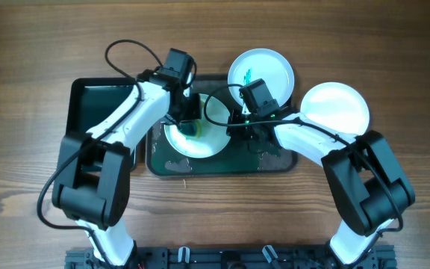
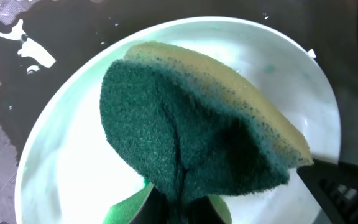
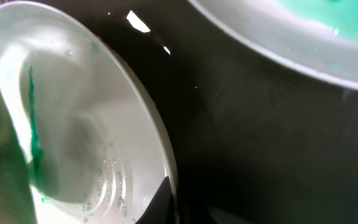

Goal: Clean dirty plates on tray and stack at the side
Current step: 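Scrub the held plate with the sponge in the left gripper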

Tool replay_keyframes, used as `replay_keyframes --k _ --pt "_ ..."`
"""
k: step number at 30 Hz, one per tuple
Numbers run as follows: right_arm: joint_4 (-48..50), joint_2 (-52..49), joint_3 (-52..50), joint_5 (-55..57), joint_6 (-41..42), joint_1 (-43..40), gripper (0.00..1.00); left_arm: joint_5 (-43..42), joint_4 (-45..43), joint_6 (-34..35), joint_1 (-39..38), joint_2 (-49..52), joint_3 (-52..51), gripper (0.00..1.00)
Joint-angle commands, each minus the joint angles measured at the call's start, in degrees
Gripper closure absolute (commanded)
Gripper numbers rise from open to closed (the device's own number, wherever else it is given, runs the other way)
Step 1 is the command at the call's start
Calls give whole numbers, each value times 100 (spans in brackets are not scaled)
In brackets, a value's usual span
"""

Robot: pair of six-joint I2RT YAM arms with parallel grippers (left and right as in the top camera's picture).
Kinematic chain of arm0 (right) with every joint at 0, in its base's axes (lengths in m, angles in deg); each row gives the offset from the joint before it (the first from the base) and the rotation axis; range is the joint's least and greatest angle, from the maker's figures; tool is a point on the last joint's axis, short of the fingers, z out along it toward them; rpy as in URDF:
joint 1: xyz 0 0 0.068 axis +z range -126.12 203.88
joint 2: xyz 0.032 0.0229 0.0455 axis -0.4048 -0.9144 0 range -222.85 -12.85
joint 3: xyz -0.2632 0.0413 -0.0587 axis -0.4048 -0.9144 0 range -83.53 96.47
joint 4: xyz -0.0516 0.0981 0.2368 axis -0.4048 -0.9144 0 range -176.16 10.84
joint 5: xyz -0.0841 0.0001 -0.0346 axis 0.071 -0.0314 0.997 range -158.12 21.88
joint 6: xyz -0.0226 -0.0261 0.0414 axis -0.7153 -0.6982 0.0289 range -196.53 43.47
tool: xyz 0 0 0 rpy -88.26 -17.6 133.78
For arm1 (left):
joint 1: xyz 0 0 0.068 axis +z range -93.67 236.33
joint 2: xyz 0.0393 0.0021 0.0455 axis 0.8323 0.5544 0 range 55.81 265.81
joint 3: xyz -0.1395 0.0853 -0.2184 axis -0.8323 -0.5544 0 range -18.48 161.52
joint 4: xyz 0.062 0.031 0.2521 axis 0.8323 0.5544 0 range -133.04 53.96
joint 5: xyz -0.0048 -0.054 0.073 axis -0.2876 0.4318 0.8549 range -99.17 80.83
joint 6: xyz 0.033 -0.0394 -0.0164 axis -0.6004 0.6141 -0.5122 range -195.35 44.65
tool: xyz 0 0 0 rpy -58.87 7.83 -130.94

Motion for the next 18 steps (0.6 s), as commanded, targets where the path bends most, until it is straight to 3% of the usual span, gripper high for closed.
replay_keyframes --k 1,8,10,11,13,15,18 --pt "7 -107 74 -192 -151 -4 96 332 -42 -129 118 341 -50 96" --pt "7 -107 74 -201 -166 -4 96 354 514 -330 240 549 -50 96" --pt "7 -107 74 -203 -164 -4 96 -431 498 -1117 181 549 -50 96" --pt "4 -107 74 -205 -164 -4 96 -1222 483 -1709 131 549 -50 96" --pt "-4 -107 74 -205 -166 -4 96 -1827 317 -2026 48 549 -50 96" --pt "-48 -107 74 -203 -164 -4 96 -1453 -37 -1526 15 549 -50 96" --pt "-98 -107 74 -203 -164 -4 96 376 -603 -243 22 549 -50 96"
